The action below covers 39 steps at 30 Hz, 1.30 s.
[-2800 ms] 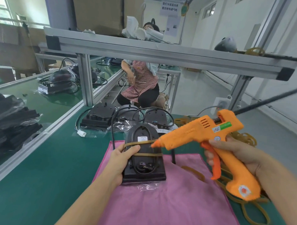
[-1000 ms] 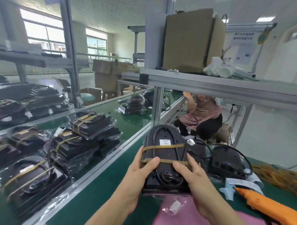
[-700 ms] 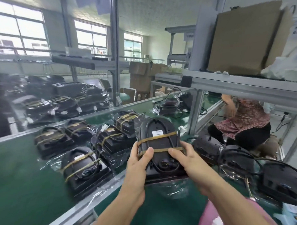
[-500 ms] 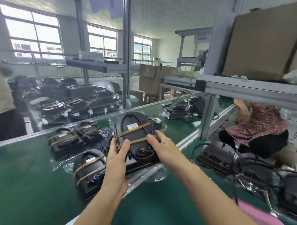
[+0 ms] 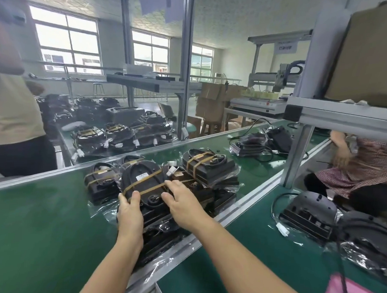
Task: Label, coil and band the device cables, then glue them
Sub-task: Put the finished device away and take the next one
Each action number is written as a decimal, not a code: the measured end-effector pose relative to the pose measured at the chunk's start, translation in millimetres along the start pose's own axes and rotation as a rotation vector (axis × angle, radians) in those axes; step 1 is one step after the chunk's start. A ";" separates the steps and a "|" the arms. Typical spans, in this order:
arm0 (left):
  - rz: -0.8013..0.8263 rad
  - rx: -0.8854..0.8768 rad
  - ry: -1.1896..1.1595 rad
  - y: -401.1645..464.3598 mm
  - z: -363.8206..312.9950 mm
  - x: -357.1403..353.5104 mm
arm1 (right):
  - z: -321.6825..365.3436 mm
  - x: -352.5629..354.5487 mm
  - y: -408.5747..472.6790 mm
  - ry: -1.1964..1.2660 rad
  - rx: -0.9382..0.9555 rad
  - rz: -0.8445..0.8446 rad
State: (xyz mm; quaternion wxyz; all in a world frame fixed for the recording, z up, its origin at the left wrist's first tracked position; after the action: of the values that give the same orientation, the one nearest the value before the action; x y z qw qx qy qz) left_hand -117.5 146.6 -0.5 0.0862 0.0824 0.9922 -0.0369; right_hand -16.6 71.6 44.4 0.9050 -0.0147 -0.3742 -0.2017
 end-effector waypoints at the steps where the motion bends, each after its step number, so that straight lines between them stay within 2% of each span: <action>1: -0.016 -0.011 0.056 -0.6 2.2 2.1 | -0.8 -3.6 -1.1 -0.028 0.012 0.004; 9: -0.051 -0.110 0.423 -1.4 -2.0 5.5 | -4.7 -8.2 -6.8 -0.186 0.045 0.024; 12: -0.102 -0.223 0.717 -5.4 -7.6 1.1 | -7.0 -4.2 -10.5 -0.222 0.044 0.060; 15: -0.035 -0.333 1.037 -9.9 -18.4 -8.0 | -8.5 2.3 -16.3 -0.244 0.058 0.051; 18: -0.019 -0.378 1.205 -17.6 -31.2 -17.9 | -13.6 12.8 -27.9 -0.266 0.064 -0.023; 21: 0.022 -0.514 1.170 -37.3 -37.0 -40.0 | -27.5 30.8 -44.0 -0.290 -0.004 -0.075; 23: 0.145 -0.641 1.021 -56.2 -33.1 -61.3 | -39.3 45.3 -55.7 -0.307 -0.060 -0.114; 25: 0.328 -0.685 0.786 -75.7 -24.4 -83.9 | -51.5 60.7 -70.0 -0.313 -0.114 -0.169; 28: 0.635 -0.498 0.462 -102.5 -5.7 -120.9 | -73.2 83.2 -98.2 -0.301 -0.222 -0.255; 31: 0.855 -0.252 0.284 -127.8 14.3 -156.2 | -97.9 105.1 -133.8 -0.348 -0.356 -0.364; 33: 0.938 -0.189 0.281 -141.9 26.9 -176.5 | -113.7 117.5 -157.2 -0.389 -0.472 -0.411; 37: 1.015 -0.261 0.472 -169.5 43.7 -216.4 | -139.7 140.1 -195.9 -0.462 -0.618 -0.496; 39: 1.055 -0.280 0.477 -184.3 48.4 -235.9 | -149.6 151.7 -209.8 -0.510 -0.673 -0.528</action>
State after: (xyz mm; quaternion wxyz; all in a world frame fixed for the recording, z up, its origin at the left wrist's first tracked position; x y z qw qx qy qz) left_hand 88.3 -76.0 4.7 -0.1222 0.5582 0.8046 0.1615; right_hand 101.8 -201.3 14.3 0.6477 -0.2597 -0.4887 -0.5236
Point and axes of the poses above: each hand's wrist, its own y-axis towards the middle knuckle, its own x-axis out of the back of the hand, z = x × y, the point moved 1 cm from there along y, towards the middle knuckle, and after that the axes turned 2 degrees about -x, right-handed, at the moved point
